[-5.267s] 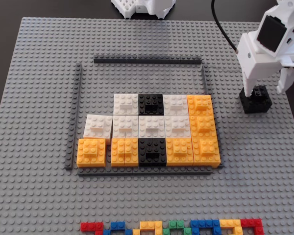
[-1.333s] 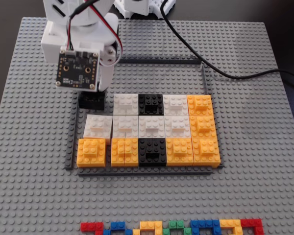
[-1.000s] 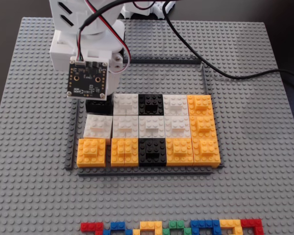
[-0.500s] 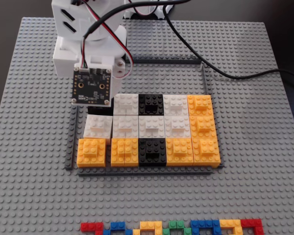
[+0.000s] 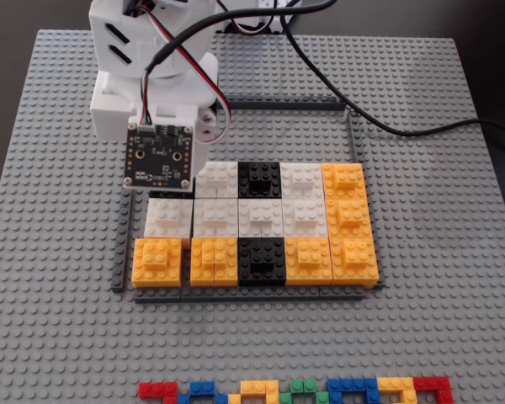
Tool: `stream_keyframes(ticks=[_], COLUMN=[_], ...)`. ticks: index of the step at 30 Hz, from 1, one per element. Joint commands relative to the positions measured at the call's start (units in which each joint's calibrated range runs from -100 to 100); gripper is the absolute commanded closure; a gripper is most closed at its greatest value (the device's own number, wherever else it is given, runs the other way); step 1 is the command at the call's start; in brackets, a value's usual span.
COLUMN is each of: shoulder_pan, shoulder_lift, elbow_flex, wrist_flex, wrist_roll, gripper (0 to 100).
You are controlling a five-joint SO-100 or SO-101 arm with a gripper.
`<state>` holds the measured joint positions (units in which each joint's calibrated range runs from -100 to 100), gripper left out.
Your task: Grab the cube and place it into the grid
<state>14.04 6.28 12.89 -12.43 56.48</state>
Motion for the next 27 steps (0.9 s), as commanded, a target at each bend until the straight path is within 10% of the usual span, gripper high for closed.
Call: stream_keyframes(ticks=[1, 27], shoulder_pan=[-0.4, 0.2], shoulder_lift=[-1.0, -1.6], elbow_flex=[-4.2, -1.7], wrist_flex=[-0.3, -1.1], wrist_roll=[0.0, 0.0], gripper=[95, 87])
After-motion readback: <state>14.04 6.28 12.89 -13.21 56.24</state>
